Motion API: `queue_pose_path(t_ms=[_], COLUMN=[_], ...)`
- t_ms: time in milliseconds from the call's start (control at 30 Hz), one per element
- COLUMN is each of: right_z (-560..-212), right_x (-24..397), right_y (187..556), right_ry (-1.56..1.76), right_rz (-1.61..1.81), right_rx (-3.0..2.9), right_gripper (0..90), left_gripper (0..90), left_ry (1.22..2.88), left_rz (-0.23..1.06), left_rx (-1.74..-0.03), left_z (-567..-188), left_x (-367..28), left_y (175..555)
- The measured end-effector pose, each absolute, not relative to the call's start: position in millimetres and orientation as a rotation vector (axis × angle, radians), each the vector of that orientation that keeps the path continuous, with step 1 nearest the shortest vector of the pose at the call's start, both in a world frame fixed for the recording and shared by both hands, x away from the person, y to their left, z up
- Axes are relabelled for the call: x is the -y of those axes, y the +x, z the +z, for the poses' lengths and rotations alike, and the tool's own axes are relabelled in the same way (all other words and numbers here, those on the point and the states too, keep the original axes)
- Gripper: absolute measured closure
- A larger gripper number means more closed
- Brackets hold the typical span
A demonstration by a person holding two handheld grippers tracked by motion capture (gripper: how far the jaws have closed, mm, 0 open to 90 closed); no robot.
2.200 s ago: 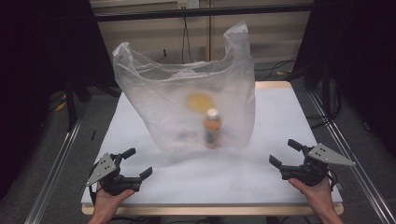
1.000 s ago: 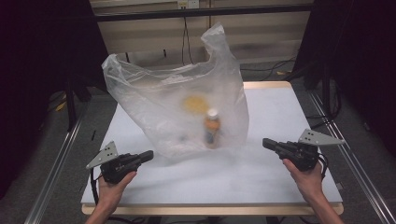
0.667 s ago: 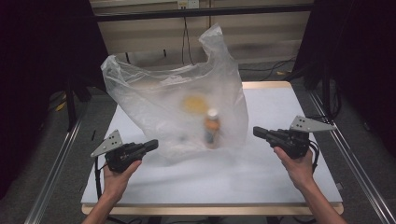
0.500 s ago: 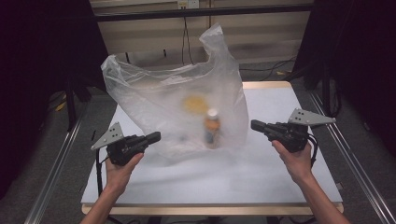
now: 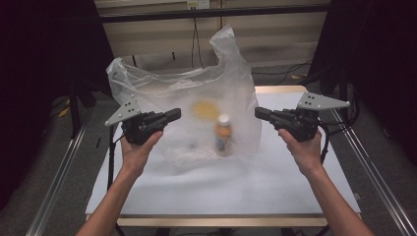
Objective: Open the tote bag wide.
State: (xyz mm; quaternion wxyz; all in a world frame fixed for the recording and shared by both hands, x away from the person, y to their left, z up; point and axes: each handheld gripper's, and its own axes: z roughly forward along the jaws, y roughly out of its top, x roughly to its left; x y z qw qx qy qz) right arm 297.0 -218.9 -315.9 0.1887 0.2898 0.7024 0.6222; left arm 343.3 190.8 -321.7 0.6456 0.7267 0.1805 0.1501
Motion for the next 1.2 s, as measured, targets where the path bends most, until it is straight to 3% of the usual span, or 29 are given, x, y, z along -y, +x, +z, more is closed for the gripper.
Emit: queue_pose_path(t_ms=[600,867,1200], right_z=[-254,-226,-224], right_x=[207,199,187], right_y=[337,351,347], right_ry=[0.793,0.762,0.699], right_rz=[1.745,1.755,1.826], right_rx=[-1.909,-1.894,-1.907], right_gripper=[90.0,90.0,90.0], left_gripper=[90.0,90.0,90.0], left_ry=[1.573,1.624,1.697], left_rz=[0.366,0.286,0.260], left_rx=[-0.442,-0.433,-0.358], left_z=[-266,-281,-298], left_x=[-160,-131,-88], left_y=[389,396,385])
